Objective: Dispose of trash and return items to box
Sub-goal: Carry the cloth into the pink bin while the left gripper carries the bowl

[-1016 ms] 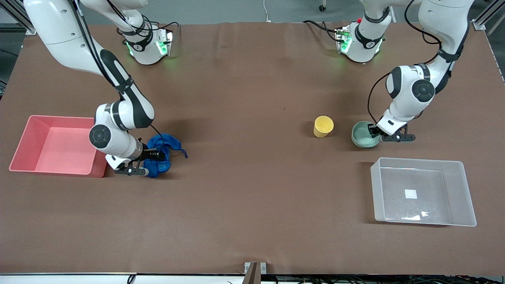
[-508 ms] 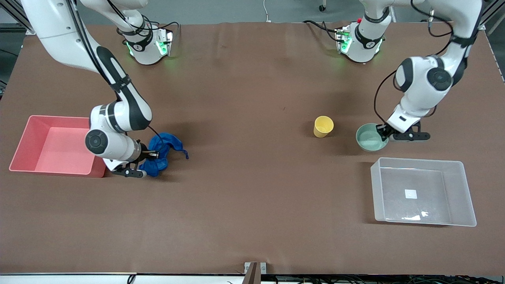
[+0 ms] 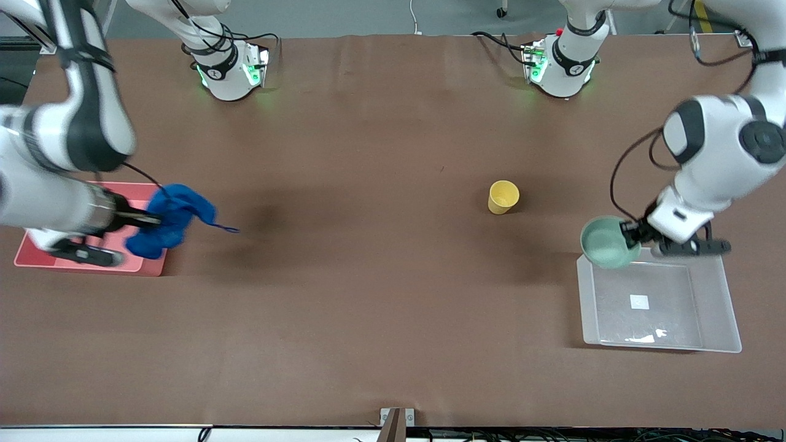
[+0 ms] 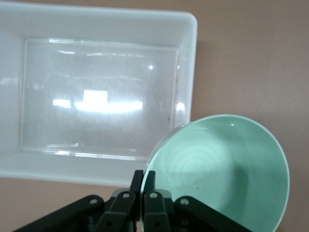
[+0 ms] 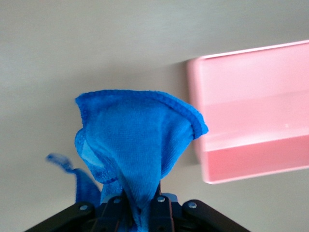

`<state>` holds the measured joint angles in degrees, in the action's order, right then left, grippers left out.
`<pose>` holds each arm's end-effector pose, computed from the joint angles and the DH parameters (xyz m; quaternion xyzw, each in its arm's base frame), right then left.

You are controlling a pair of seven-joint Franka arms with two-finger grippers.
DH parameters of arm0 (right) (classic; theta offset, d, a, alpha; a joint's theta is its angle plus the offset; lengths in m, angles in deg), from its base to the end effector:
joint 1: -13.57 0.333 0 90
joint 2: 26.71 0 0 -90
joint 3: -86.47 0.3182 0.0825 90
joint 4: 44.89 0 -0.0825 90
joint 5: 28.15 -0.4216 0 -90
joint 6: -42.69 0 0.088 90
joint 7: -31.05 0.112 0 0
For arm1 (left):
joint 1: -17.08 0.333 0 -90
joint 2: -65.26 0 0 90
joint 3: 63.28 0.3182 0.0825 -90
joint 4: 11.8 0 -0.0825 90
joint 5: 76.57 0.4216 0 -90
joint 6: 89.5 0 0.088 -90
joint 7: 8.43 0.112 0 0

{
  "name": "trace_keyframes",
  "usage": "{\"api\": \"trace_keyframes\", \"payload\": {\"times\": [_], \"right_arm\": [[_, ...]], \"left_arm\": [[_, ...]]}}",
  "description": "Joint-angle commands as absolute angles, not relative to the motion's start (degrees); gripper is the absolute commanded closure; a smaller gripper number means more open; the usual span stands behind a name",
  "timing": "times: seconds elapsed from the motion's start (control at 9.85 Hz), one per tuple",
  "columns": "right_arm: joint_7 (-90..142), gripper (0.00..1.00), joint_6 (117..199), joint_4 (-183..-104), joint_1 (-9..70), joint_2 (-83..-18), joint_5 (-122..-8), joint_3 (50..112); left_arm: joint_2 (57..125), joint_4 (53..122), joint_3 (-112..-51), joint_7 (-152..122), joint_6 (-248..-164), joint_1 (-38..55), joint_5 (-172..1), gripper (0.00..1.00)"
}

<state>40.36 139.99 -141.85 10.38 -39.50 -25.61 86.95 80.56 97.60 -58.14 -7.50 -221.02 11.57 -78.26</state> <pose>0.6365 -0.0349 0.4320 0.9890 -0.0989 -0.1070 0.0268 0.6578 -0.0074 0.3459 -0.9982 0.0045 -0.0601 0.0004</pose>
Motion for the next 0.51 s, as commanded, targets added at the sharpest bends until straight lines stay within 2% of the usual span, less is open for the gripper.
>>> {"api": "trace_keyframes", "payload": {"times": [0.0,0.2,0.41], "right_arm": [[30.75,0.99,140.94,-143.33,9.88,-39.37,-20.97,79.39],[20.37,0.99,148.99,-147.43,9.79,-39.63,-20.5,72.7],[18.57,0.99,156.46,-154.36,9.62,-39.63,-20.5,70.75]], "left_arm": [[94.58,82.3,-55.04,-2.04,-216.34,11.89,-81.56,1.0],[101.79,73.41,-52.22,2.62,-214.49,11.81,-85.69,1.0],[107.15,70.31,-49.23,5.43,-214.92,11.98,-86.06,1.0]]}}
